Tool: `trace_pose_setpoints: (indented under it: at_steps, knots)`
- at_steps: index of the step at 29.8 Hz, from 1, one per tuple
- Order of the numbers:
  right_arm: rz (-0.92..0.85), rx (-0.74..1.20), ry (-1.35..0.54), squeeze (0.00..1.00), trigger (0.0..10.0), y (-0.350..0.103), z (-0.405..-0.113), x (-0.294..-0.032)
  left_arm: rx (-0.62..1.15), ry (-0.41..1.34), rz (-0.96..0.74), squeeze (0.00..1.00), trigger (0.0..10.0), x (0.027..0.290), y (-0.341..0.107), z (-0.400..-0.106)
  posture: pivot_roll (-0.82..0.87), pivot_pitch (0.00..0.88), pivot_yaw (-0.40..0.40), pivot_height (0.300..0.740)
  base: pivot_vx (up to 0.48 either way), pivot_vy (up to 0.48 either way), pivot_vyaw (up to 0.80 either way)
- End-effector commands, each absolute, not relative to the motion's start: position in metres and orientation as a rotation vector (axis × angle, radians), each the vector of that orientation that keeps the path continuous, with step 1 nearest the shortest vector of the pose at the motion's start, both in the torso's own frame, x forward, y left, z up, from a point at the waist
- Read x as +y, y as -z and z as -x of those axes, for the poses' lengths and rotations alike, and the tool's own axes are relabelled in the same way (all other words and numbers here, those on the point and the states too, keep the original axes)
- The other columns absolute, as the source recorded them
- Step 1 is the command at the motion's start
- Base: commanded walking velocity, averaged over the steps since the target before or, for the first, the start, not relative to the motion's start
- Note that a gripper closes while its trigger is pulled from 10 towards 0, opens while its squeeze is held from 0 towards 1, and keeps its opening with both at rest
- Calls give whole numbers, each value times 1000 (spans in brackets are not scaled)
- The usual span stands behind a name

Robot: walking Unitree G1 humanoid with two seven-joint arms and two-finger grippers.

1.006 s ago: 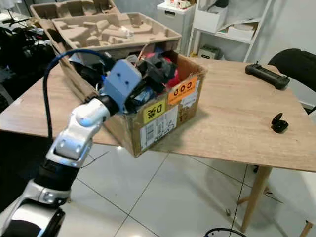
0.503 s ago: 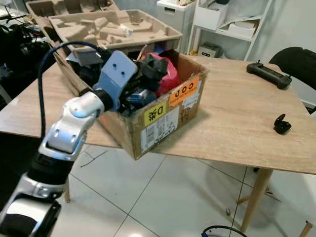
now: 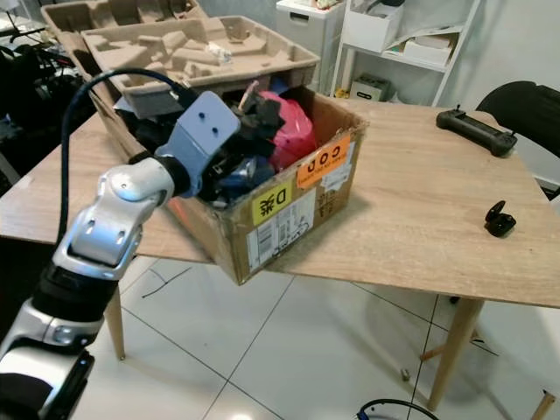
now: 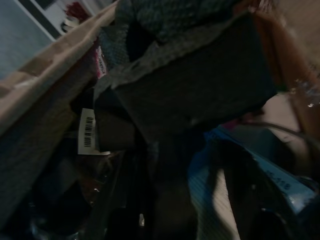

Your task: Picking trash to rubbish bin

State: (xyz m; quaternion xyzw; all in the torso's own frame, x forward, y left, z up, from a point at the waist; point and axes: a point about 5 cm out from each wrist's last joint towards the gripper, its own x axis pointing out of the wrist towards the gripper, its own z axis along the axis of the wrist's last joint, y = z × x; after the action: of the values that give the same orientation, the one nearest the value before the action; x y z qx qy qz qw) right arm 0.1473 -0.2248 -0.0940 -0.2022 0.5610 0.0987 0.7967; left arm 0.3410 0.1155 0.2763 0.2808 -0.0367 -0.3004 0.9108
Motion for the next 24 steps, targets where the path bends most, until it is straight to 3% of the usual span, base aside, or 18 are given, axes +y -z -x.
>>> trace_pose_setpoints:
  at_steps: [1, 3, 4, 5, 6, 7, 16, 24]
  knots:
    - [424, 1222, -203, 0, 10000, 95, -143, -226, 13, 684, -515, 1000, 10000, 116, -262, -339, 36, 112, -17, 740, 0, 0, 0]
    - [425, 1222, -203, 0, 10000, 95, -143, -226, -9, 707, -476, 1000, 10000, 115, -268, -337, 35, 110, -19, 740, 0, 0, 0]
    - [426, 1221, -203, 0, 10000, 95, -143, -226, -35, 731, -443, 557, 10000, 116, -275, -334, 35, 109, -21, 740, 0, 0, 0]
    - [427, 1220, -203, 0, 10000, 95, -143, -227, -59, 753, -408, 180, 10000, 117, -281, -332, 35, 108, -21, 740, 0, 0, 0]
    - [427, 1220, -203, 0, 10000, 95, -143, -227, -59, 753, -408, 180, 10000, 117, -281, -332, 35, 108, -21, 740, 0, 0, 0]
    - [428, 1219, -203, 0, 10000, 95, -143, -227, -83, 772, -372, 0, 10000, 118, -287, -330, 35, 108, -23, 740, 0, 0, 0]
    - [436, 1218, -205, 0, 10000, 94, -145, -228, -213, 788, -287, 0, 10000, 153, -325, -314, 40, 108, -26, 740, 0, 0, 0]
    - [432, 1217, -206, 0, 10000, 94, -146, -227, -221, 791, -270, 0, 10000, 165, -330, -306, 44, 112, -26, 740, 0, 0, 0]
